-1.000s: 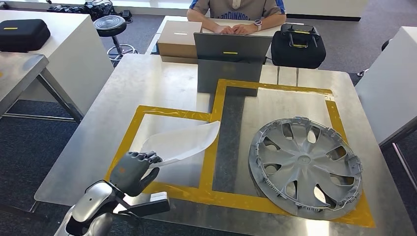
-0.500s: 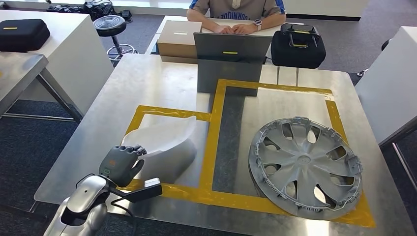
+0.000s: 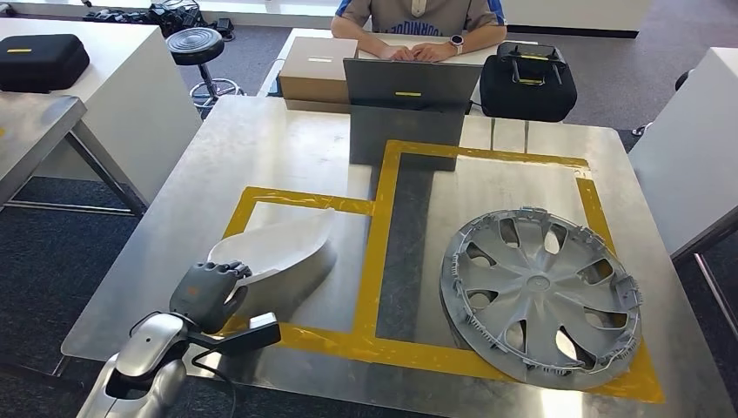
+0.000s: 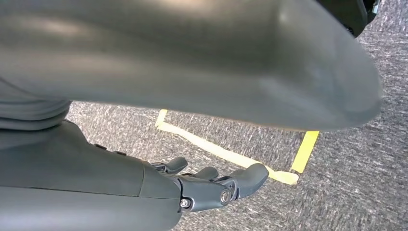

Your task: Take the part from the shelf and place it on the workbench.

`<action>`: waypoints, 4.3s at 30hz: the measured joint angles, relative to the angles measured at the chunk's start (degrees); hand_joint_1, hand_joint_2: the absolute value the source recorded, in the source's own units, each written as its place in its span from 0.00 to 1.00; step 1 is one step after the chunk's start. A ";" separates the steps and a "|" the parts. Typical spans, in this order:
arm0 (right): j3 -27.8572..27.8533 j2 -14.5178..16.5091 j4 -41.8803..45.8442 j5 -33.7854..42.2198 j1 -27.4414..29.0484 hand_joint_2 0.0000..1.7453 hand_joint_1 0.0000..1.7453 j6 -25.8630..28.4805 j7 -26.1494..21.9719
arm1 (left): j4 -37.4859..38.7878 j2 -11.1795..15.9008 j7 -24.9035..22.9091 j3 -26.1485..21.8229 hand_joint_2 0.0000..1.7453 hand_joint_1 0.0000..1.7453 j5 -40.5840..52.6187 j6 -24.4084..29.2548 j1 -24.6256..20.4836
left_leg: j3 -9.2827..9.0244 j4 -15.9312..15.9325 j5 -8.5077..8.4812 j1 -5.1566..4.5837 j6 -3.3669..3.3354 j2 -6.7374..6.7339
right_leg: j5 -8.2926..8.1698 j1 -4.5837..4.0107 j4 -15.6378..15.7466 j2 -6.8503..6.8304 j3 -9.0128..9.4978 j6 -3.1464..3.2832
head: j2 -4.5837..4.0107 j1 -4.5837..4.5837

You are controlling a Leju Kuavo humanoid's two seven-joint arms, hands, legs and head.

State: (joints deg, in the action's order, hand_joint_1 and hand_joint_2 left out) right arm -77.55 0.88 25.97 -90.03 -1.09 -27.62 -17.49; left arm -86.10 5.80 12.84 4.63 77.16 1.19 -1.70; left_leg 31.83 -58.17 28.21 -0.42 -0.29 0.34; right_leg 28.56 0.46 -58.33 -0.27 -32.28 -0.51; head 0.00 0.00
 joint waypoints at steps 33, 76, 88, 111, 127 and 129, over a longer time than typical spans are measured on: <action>-0.52 -0.71 -1.60 1.21 0.16 0.00 0.00 -0.29 -0.34 | -19.65 -6.14 12.38 -4.45 0.00 0.00 -61.72 -10.20 3.02 | 0.07 -0.29 0.32 -0.25 -0.54 -0.02 | -0.11 0.29 0.26 -0.05 0.11 -0.36 | 0.00 -0.12; -2.08 0.49 3.65 1.30 0.79 0.00 0.00 -2.93 -1.40 | -28.63 -5.61 13.21 -6.42 0.00 0.00 -67.32 -10.50 9.29 | 2.86 0.07 -2.87 0.14 -1.57 -0.68 | 2.68 0.28 -9.54 0.33 -1.39 -1.42 | 0.00 0.15; -2.43 0.49 3.13 1.24 0.80 0.00 0.00 -3.03 -2.36 | -29.79 -5.80 11.63 -10.12 0.00 0.00 -64.26 -10.96 13.99 | 7.18 -15.13 7.03 0.80 1.98 -0.39 | -2.00 0.10 1.91 -0.28 -0.02 1.52 | 0.00 -0.70; -6.63 1.87 5.68 0.13 0.53 0.00 0.00 -6.05 -3.86 | -12.90 -6.93 8.33 -13.11 0.00 0.00 -50.66 -13.90 18.78 | 3.48 0.43 -5.07 0.03 -0.63 -0.80 | 3.44 -1.27 2.99 0.15 7.55 0.78 | 0.00 0.37; -7.48 0.18 2.53 0.03 0.35 0.00 0.00 -2.51 -3.21 | 16.30 -6.70 6.52 -21.76 0.00 0.00 -39.27 -18.45 17.22 | -5.40 1.29 3.19 1.25 0.78 -0.30 | -5.40 -0.05 1.25 -0.39 -2.81 -0.87 | 0.00 -0.72; -7.46 -0.56 1.05 0.01 0.33 0.00 0.00 -1.68 -2.88 | 20.57 -6.71 6.27 -24.33 0.00 0.00 -38.17 -19.66 16.61 | -4.57 1.38 2.38 1.26 -0.42 -0.50 | -3.61 0.15 -0.22 -0.26 -3.55 -1.57 | 0.00 -0.42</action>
State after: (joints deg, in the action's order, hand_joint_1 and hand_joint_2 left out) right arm -85.01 0.32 27.02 -90.02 -0.76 -29.31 -20.37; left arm -65.53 -0.91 19.11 -19.71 38.99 -18.47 14.91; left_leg 27.26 -56.79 30.59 0.84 -0.72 -0.16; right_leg 24.95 0.61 -58.55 -0.54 -35.84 -2.07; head 0.00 -0.42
